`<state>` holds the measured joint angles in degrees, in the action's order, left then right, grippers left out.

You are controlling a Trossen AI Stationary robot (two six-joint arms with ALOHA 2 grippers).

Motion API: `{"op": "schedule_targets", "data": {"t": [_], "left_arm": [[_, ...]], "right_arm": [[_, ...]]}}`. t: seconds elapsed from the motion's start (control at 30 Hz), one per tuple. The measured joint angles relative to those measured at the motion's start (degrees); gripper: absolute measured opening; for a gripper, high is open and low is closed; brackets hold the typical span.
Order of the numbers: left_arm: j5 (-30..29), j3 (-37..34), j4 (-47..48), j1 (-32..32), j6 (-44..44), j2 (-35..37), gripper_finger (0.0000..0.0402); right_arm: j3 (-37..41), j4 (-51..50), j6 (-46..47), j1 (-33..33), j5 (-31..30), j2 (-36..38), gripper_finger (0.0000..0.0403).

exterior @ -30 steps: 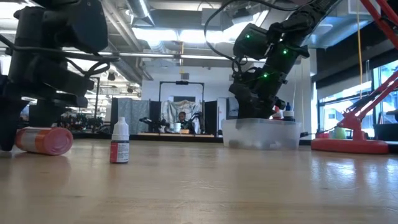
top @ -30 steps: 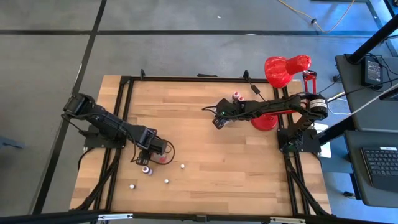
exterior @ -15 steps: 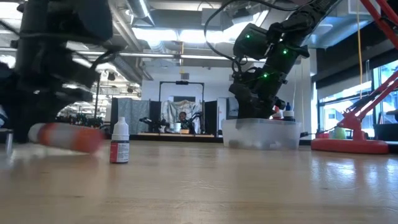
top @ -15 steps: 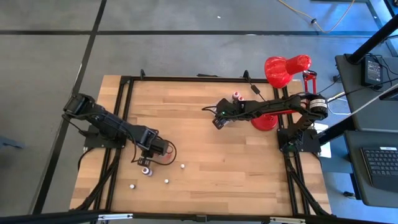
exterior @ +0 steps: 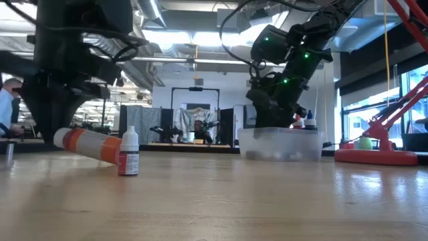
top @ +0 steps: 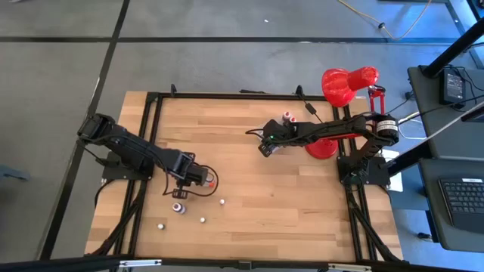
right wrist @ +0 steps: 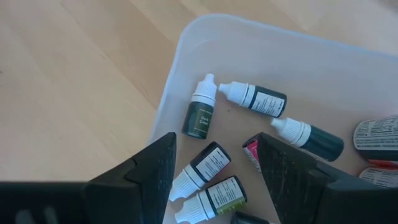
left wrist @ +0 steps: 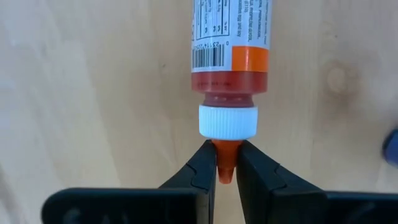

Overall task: Pick & Place food coloring
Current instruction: Put the big orange food coloring bottle in the transparent bin

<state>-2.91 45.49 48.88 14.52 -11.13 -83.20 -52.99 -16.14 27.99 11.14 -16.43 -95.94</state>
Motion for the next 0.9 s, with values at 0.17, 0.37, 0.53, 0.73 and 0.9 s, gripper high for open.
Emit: {"op": "schedule_targets", "data": {"t": [0.17,0.37,0.53,0.73,0.9], "left_arm": [[-2.64,6.82,5.57,-0.76,0.23,0.00,0.0036],[-12.81,17.61,8.35,-0.51,9.90,0.02,0.0036],[-19.99,22.94,8.51,1.33,22.76,0.04,0.0036],[-33.26,23.81,7.49,4.94,41.82,0.04,0.0036],[-47.65,23.81,0.72,7.46,61.96,0.04,0.0036]], "right_arm": [[-2.09,-0.02,-1.24,-0.04,4.73,0.00,0.0226],[-7.21,0.24,-3.98,-1.42,14.66,0.07,0.0226],[-11.57,0.17,-6.41,-4.62,24.99,0.51,0.0226],[-15.22,0.12,-4.14,-7.44,34.80,3.97,0.0226],[-16.07,0.13,-1.09,-9.14,38.44,6.55,0.0226]]}}
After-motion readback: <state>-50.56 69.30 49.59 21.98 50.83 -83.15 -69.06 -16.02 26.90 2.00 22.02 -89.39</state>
